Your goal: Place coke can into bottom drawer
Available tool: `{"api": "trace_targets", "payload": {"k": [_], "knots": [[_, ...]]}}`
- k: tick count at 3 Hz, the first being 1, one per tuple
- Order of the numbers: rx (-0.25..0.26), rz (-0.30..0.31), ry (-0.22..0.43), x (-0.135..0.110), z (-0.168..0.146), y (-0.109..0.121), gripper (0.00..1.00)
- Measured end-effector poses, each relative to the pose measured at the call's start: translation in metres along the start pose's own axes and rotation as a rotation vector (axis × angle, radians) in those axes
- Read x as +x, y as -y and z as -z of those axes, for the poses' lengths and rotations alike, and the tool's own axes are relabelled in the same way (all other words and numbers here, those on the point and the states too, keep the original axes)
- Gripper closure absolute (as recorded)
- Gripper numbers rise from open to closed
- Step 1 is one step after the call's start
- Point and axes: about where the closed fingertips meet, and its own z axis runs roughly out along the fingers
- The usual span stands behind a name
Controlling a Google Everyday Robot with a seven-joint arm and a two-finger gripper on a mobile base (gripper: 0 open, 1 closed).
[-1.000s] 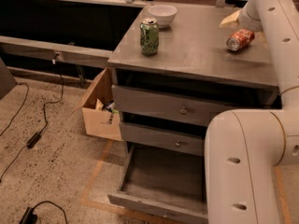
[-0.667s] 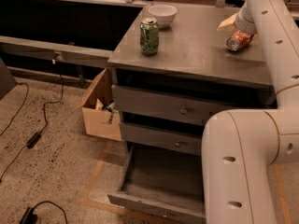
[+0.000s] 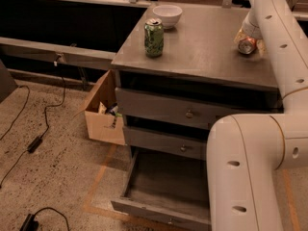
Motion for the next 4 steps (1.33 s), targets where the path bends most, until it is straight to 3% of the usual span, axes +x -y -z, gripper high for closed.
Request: {"api": "trace_targets", "payload": {"k": [2, 3, 4], "knots": [[-0.010, -0.015, 0.027, -0.002, 0.005, -0.017, 0.87], [0.000, -0.014, 0.046, -0.005, 0.009, -0.021, 1.00], [0.031, -0.016, 0.082, -0.012, 0.020, -0.015, 1.00]]}}
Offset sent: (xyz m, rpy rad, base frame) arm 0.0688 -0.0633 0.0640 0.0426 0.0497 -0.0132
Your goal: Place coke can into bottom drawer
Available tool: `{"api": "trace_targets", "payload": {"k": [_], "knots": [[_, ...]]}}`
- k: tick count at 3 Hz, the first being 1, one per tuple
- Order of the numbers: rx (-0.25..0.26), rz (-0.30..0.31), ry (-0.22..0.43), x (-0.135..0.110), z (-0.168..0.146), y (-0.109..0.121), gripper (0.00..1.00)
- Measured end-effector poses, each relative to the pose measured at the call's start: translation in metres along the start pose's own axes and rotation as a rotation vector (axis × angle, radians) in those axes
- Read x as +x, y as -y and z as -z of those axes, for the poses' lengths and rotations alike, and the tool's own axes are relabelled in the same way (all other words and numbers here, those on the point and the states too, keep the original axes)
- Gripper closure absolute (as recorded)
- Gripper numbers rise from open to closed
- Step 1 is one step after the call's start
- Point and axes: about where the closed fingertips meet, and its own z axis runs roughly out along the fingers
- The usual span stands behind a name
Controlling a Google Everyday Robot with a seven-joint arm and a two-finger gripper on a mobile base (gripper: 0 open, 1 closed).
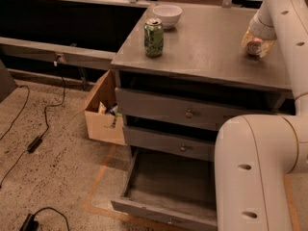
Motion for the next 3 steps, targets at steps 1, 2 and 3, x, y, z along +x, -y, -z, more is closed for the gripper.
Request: {"api": "trace_targets", "payload": {"k": [1, 2, 3], "knots": [[0.086, -0.019, 0.134, -0.035, 0.025, 0.023, 0.98], [0.127, -0.045, 0.261, -0.069, 0.045, 0.040, 0.76], [0.135, -0.100, 0.291, -0.076, 0.058, 0.046, 0.53]]}}
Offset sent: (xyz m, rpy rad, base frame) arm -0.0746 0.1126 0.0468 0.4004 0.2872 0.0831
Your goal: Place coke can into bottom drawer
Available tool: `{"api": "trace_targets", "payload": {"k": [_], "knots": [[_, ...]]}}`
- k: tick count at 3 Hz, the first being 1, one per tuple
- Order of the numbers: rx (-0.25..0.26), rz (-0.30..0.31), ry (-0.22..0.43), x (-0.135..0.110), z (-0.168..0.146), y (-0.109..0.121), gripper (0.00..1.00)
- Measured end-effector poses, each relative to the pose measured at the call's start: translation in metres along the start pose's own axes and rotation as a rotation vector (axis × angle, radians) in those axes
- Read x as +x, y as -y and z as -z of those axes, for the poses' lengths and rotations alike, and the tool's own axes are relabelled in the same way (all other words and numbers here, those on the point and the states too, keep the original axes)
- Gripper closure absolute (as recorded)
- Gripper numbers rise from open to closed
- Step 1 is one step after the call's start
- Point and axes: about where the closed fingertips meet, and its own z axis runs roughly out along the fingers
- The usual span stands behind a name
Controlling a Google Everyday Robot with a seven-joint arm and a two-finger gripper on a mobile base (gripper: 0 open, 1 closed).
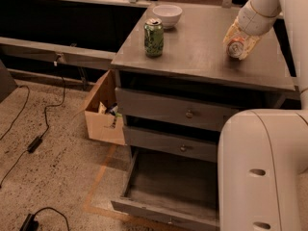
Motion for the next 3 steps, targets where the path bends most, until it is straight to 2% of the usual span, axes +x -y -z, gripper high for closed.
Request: {"api": "trace_targets", "payload": {"k": [2, 3], "knots": [[0.001, -0.019, 0.020, -0.012, 0.006, 0.008, 0.07], [0.001, -0.013, 0.050, -0.019, 0.004, 0.009, 0.00]]}}
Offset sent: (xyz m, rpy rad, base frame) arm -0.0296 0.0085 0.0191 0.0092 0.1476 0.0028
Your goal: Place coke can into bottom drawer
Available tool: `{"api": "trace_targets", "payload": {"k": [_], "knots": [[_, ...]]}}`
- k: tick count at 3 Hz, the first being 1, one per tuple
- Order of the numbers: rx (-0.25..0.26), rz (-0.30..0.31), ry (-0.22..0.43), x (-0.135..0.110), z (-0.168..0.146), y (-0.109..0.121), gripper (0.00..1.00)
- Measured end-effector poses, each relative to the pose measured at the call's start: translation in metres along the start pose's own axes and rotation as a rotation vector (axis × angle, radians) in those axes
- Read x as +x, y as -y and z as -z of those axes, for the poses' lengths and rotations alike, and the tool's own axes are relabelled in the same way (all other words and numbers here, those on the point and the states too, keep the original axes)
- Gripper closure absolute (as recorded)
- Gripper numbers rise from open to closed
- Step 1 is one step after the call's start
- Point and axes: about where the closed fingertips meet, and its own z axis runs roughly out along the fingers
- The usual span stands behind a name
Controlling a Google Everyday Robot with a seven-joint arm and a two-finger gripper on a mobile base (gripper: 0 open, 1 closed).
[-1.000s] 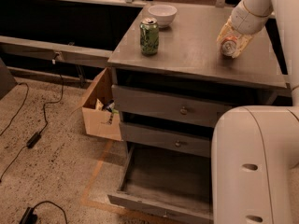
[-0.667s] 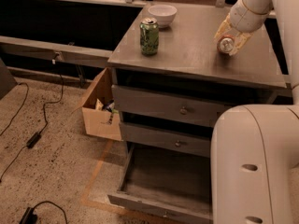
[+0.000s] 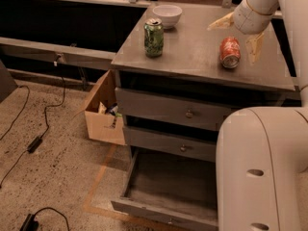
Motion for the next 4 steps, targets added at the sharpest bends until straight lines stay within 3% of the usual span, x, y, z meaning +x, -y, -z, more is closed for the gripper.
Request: {"api": "trace_targets", "payload": {"k": [1, 4], "knots": [[0.002, 0.045, -0.017, 0.007, 0.001, -0.005, 0.00], [0.054, 0.457, 0.059, -0.008, -0.021, 0.009, 0.00]]}}
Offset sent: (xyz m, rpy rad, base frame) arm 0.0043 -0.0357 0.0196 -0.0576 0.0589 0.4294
